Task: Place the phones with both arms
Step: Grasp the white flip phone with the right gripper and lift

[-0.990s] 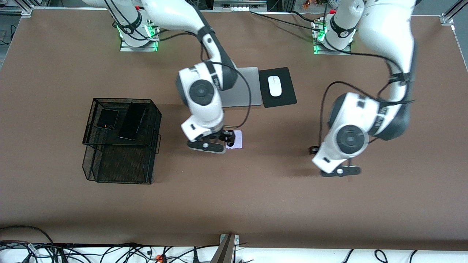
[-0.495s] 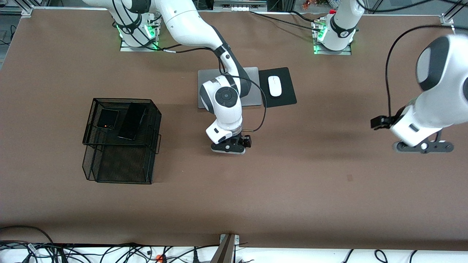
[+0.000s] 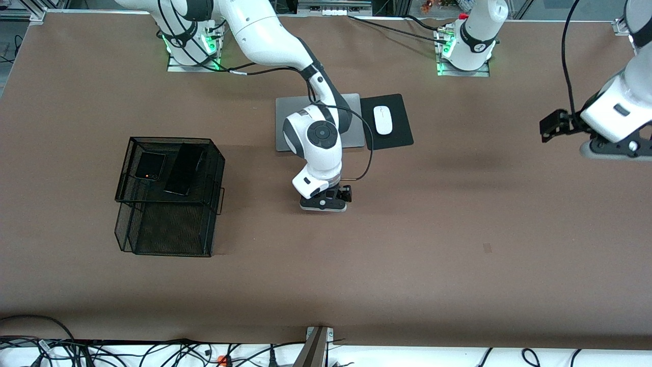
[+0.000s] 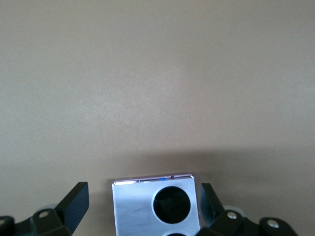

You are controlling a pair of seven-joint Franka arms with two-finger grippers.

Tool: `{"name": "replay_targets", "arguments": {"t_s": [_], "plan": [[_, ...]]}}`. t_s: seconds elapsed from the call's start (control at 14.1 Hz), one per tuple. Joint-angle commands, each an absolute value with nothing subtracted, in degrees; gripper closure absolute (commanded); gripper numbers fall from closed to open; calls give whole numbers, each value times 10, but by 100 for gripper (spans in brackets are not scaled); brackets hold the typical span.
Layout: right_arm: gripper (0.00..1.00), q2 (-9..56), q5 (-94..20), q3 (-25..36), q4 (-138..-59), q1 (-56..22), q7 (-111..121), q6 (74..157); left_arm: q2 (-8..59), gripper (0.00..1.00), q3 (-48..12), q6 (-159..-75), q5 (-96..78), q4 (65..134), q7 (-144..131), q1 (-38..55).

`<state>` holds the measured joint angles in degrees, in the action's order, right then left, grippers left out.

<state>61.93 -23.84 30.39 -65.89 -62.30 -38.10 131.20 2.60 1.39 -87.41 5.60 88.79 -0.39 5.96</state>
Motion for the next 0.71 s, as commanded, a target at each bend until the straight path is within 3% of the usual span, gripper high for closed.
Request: {"name": "replay_targets", "arguments": {"t_s": [0.0,0.64], "plan": [[0,624,-228,293,-659,-616,-378,1310,-23,0,6,-886,38,938,11,50],[0,624,-220,285,-666,-620,-374,1310,-43,0,6,-871,38,935,4,51]]}}
